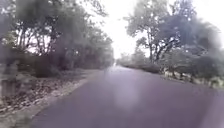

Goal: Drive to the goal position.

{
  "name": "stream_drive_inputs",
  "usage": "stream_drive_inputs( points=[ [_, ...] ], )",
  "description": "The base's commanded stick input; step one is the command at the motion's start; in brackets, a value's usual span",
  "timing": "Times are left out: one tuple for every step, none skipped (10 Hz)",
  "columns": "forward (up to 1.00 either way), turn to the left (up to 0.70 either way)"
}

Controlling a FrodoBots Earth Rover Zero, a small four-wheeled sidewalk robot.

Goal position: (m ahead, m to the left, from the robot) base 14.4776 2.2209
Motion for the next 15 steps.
stream_drive_inputs(
  points=[
    [1.0, 0.0],
    [1.0, 0.0],
    [1.0, 0.0],
    [1.0, 0.0],
    [1.0, 0.0],
    [1.0, 0.0],
    [1.0, 0.0],
    [1.0, 0.0],
    [1.0, 0.0],
    [1.0, 0.0],
    [1.0, 0.0],
    [1.0, 0.0],
    [1.0, 0.0],
    [1.0, 0.0],
    [1.0, -0.01]
  ],
)
